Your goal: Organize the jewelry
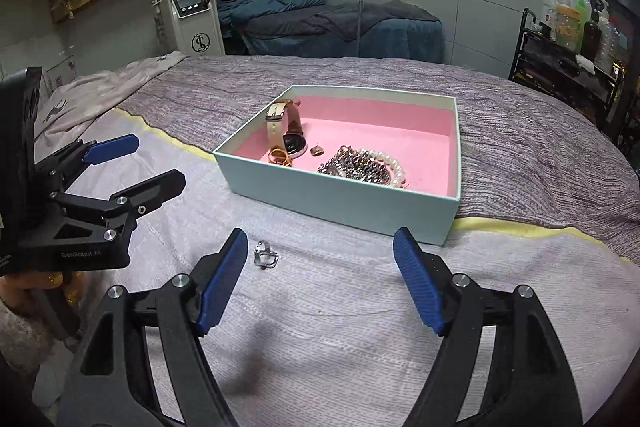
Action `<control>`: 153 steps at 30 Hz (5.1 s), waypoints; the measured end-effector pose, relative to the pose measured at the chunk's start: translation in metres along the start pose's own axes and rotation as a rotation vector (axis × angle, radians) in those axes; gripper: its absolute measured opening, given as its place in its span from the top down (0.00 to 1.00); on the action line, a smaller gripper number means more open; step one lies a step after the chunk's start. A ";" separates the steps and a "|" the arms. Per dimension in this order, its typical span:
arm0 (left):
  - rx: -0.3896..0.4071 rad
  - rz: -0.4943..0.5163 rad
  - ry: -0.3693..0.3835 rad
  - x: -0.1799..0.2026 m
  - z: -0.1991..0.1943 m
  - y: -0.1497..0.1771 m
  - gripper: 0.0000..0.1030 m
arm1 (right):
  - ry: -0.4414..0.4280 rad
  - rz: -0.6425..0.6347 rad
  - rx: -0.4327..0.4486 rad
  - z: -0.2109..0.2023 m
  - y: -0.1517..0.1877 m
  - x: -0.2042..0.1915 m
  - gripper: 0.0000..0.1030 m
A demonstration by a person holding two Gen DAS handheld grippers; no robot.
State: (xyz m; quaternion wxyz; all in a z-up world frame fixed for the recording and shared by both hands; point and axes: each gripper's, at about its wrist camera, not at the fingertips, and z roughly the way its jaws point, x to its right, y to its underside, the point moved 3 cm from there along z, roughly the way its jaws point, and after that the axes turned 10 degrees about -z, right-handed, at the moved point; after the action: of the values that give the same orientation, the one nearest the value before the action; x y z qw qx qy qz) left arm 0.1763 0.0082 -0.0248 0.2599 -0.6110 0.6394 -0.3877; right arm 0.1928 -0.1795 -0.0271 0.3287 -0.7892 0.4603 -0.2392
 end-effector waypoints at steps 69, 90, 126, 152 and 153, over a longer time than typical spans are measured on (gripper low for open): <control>-0.010 0.018 0.069 0.036 0.000 -0.002 0.06 | 0.078 0.041 0.018 0.024 -0.049 0.065 0.83; -0.018 0.025 0.055 0.034 0.005 -0.001 0.06 | 0.110 0.029 0.017 0.046 -0.056 0.066 0.50; 0.138 -0.017 0.032 0.053 -0.101 0.021 0.06 | 0.277 0.065 0.220 -0.136 0.035 -0.031 0.11; 0.194 -0.034 -0.033 0.050 -0.121 0.025 0.06 | 0.363 0.122 0.181 -0.144 0.046 -0.022 0.11; 0.193 -0.035 -0.033 0.050 -0.121 0.025 0.06 | 0.362 0.124 0.180 -0.144 0.045 -0.022 0.11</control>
State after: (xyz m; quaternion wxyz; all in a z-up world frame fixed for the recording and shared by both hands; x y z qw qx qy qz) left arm 0.0584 -0.0202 0.0303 0.3213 -0.6005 0.5839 -0.4417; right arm 0.0595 -0.2194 0.0341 0.3239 -0.6711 0.5362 -0.3966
